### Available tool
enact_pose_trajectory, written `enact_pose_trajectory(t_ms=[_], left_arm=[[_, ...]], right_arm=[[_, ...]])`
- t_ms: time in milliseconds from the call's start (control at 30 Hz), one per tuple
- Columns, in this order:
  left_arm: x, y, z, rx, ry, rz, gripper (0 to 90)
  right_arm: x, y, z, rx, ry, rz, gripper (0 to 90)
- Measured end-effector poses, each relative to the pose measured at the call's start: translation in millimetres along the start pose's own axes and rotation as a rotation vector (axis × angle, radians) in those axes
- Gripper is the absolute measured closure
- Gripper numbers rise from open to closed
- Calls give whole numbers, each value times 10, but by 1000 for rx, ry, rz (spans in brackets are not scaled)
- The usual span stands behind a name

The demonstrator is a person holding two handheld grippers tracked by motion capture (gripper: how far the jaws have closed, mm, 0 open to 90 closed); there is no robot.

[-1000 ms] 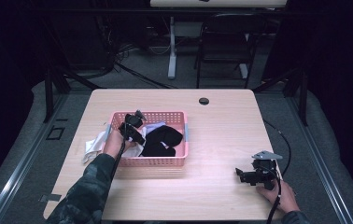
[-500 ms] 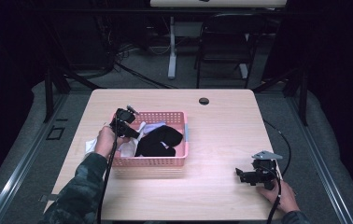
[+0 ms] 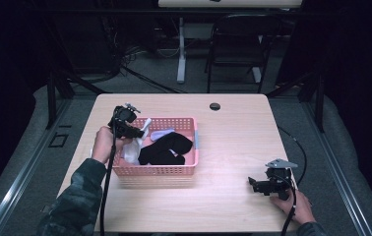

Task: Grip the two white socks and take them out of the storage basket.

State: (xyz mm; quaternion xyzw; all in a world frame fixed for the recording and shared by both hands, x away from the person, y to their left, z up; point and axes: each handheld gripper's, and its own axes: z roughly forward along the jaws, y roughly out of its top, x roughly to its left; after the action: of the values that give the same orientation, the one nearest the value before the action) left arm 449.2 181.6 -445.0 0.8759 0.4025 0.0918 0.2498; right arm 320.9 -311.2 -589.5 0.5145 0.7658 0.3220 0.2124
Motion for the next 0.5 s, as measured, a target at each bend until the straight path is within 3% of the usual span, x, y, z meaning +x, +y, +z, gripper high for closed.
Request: enact_pose_trajectory(t_ms=[400, 500], left_arm=[[-15, 105, -241, -44, 28, 24, 823], [-7, 126, -351, -79, 46, 24, 824]], right_arm=[[0, 0, -1, 0, -1, 0, 0], [0, 0, -1, 0, -2, 0, 0]])
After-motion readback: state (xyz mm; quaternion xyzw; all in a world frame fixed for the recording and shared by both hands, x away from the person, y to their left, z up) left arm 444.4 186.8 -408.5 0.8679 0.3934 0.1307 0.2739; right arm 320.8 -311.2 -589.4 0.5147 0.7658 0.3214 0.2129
